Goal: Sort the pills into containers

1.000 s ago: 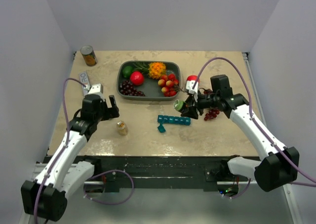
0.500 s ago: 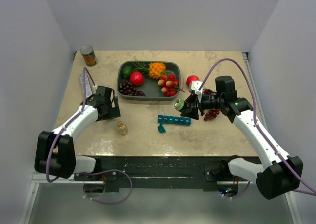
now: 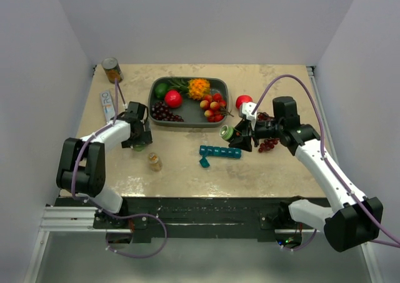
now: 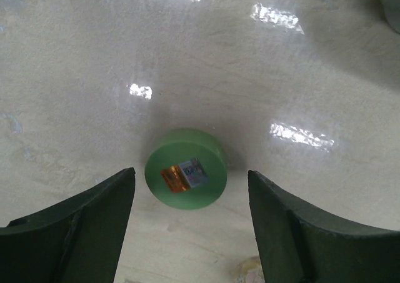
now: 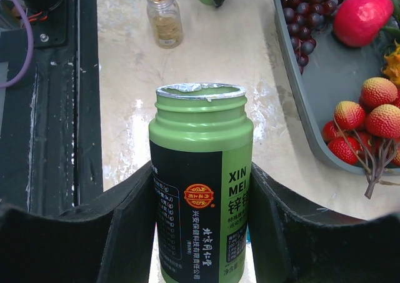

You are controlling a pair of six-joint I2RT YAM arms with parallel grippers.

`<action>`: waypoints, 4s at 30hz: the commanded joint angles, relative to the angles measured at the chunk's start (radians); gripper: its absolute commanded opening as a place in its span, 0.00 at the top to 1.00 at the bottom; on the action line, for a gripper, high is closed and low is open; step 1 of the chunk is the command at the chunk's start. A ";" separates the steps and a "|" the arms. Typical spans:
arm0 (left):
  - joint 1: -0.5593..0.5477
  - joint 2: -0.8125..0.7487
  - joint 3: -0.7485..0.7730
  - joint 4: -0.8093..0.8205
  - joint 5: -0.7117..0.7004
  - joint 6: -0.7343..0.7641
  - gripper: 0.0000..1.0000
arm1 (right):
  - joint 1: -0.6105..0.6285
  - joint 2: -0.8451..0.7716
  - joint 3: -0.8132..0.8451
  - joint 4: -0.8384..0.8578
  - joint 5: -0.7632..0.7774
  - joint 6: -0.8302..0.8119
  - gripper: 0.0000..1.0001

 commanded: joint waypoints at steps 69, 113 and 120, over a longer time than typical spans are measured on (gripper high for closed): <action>-0.568 -0.283 -0.173 1.016 0.644 -0.554 0.95 | 0.042 0.058 -0.027 -0.118 -0.002 -0.283 1.00; -0.617 -0.059 0.278 0.348 0.791 -0.119 1.00 | 0.062 0.041 0.000 -0.161 -0.113 -0.289 1.00; -0.612 -0.032 0.301 0.288 0.958 0.102 0.99 | 0.041 0.034 0.004 -0.183 -0.205 -0.300 1.00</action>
